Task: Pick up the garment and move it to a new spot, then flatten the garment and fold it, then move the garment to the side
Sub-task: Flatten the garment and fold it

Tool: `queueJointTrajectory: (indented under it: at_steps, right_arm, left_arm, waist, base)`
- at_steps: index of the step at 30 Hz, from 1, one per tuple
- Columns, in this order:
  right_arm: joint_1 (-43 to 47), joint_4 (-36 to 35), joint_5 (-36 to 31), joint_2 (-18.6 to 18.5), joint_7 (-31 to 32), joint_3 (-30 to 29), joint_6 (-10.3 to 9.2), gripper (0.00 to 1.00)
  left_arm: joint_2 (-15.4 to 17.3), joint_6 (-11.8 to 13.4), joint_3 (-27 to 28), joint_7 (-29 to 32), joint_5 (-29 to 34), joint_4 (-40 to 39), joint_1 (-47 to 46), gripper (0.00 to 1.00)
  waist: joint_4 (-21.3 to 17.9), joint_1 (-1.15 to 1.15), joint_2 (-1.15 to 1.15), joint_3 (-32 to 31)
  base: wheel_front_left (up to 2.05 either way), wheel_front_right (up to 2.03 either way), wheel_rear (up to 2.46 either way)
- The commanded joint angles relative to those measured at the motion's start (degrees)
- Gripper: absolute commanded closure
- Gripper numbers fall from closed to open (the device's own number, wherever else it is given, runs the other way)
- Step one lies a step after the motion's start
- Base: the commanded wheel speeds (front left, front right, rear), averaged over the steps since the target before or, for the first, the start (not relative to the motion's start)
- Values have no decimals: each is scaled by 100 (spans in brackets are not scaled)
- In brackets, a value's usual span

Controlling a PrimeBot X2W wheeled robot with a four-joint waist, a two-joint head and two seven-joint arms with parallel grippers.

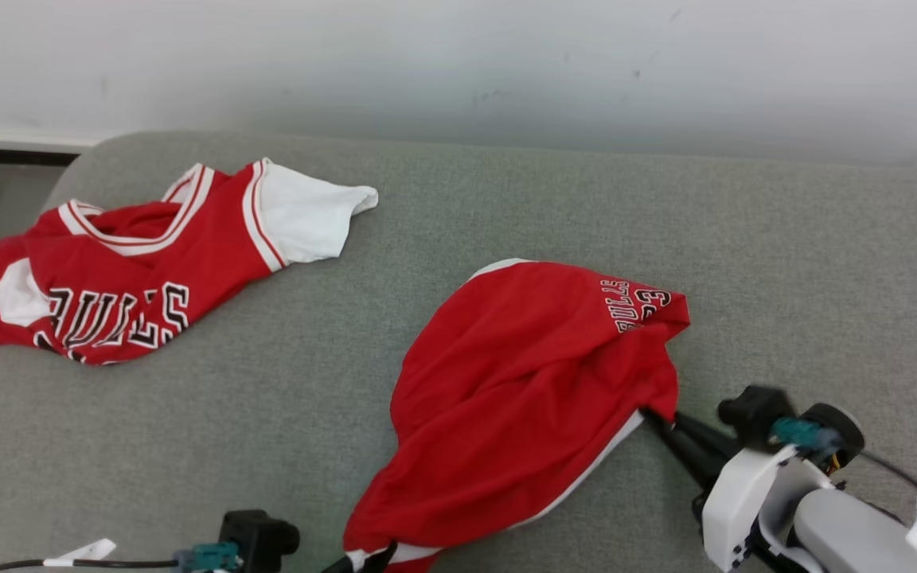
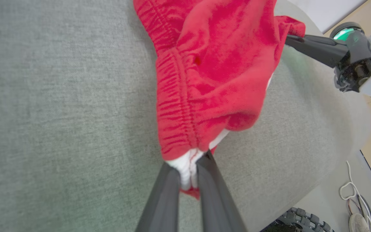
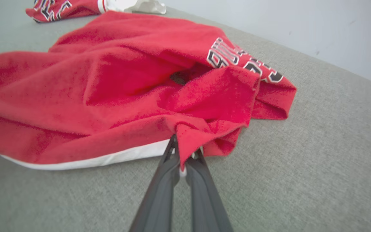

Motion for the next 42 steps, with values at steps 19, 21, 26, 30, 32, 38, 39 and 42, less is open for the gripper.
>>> queueJointTrajectory:
  at_steps: [19, 21, 26, 30, 32, 38, 39, 42]
  right_arm:
    - [1122, -3850, 2893, -2081, -350, -1835, -13, 100]
    - [1311, -4336, 3120, -2326, -347, -2143, -13, 100]
    - [1695, -5363, 3612, -2925, -230, -2764, -13, 100]
    - [1895, -5998, 4173, -3538, -140, -3475, -13, 100]
    - [1875, -6038, 4417, -3750, -128, -3824, -13, 100]
    - [1363, -5583, 4641, -3956, 359, -4109, -16, 100]
    - [1161, -5514, 4610, -3885, 506, -4051, -16, 100]
    - [263, -5014, 4298, -3405, 891, -3822, -16, 100]
  left_arm:
    - [790, 71, 641, 323, -1660, -3201, -197, 100]
    - [811, 91, 759, 370, -1864, -3510, -276, 100]
    - [901, 199, 1077, 533, -2216, -4036, -573, 100]
    - [1119, 324, 1394, 825, -2382, -4163, -1038, 100]
    - [1191, 379, 1499, 968, -2458, -4078, -1316, 100]
    - [1109, 348, 1408, 1468, -2497, -3352, -2399, 100]
    - [1062, 340, 1376, 1532, -2431, -3179, -2648, 100]
    - [796, 278, 1270, 1626, -2265, -2482, -3481, 100]
  waist:
    - [-723, -1, 0, -1055]
    - [-832, -1, 0, -1113]
    - [-1023, -1, 0, -1137]
    - [-1191, -1, 0, -1029]
    - [-1254, -1, 0, -887]
    - [-1258, -1, 0, -175]
    - [-1247, -1, 0, -8]
    - [-1222, -1, 0, 449]
  base:
    - [0, 0, 0]
    - [0, 0, 0]
    - [0, 0, 0]
    - [0, 0, 0]
    - [0, 0, 0]
    - [0, 0, 0]
    - [0, 0, 0]
    - [0, 0, 0]
